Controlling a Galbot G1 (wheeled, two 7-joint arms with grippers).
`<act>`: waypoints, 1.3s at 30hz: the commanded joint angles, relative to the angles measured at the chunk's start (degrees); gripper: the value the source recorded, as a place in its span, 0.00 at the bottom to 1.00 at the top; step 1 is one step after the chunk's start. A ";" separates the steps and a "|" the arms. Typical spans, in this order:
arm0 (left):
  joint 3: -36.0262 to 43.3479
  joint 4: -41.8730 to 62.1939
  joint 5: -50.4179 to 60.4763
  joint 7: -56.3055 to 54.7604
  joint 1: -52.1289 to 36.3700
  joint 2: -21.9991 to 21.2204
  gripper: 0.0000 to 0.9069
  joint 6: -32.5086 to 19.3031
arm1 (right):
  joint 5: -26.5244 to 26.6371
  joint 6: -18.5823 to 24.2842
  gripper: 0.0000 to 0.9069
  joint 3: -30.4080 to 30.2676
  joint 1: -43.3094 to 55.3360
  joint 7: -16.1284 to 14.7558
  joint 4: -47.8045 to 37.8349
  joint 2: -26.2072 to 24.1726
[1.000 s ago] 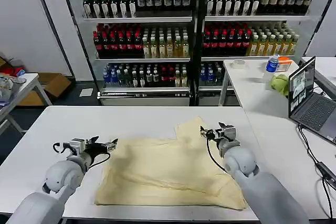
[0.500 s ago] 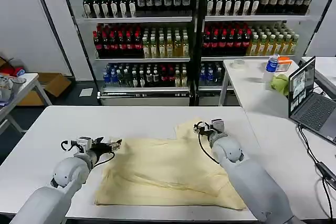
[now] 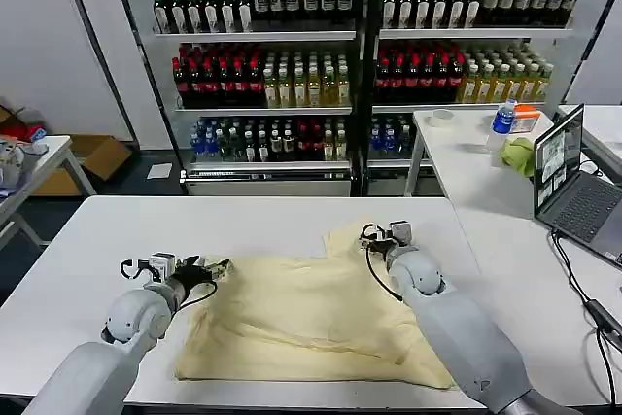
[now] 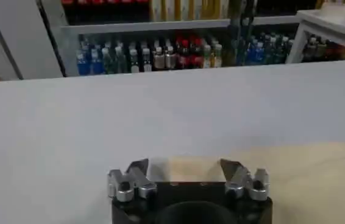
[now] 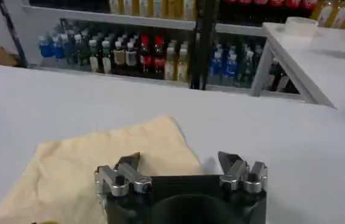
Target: Fold and organize the clothes.
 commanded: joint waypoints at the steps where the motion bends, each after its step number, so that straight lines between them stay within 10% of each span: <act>1: 0.32 0.46 -0.01 0.08 -0.16 -0.05 0.01 -0.04 | 0.61 -0.21 0.00 -0.43 0.43 -0.16 -1.47 0.28; 39: -4.49 -9.01 -1.84 1.44 5.00 2.44 0.01 -0.12 | 1.19 0.08 0.00 6.73 -10.40 0.68 22.87 -6.67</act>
